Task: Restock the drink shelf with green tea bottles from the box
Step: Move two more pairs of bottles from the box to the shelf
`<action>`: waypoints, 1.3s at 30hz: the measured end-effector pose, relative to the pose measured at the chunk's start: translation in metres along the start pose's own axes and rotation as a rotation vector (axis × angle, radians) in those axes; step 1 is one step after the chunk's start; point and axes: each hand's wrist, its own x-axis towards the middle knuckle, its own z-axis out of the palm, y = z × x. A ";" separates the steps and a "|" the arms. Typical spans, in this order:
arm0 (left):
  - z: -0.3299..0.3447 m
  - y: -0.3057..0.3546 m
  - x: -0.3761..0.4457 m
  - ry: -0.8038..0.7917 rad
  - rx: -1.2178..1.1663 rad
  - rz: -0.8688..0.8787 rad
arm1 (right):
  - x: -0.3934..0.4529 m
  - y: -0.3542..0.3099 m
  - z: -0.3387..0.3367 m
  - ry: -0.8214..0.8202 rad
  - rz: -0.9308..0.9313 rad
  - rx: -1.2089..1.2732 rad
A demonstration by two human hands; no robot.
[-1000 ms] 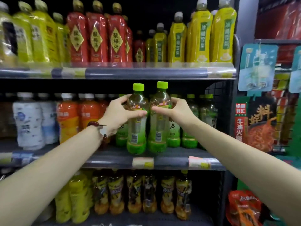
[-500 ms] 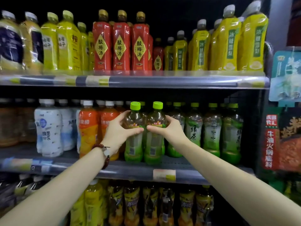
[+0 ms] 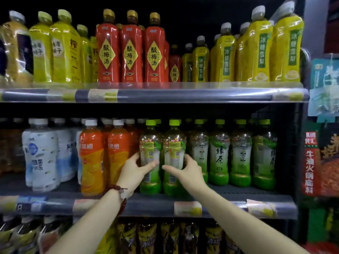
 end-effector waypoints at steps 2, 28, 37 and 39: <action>0.002 0.001 -0.004 -0.016 0.107 0.006 | -0.004 0.007 0.003 0.032 -0.005 -0.019; 0.025 0.009 -0.044 0.194 0.697 0.033 | -0.022 0.002 -0.019 -0.020 -0.086 -0.264; 0.055 0.039 -0.085 0.261 0.845 0.131 | -0.045 0.020 -0.089 -0.075 -0.167 -0.523; 0.072 0.043 -0.094 0.195 0.855 0.166 | -0.053 0.028 -0.109 -0.060 -0.167 -0.556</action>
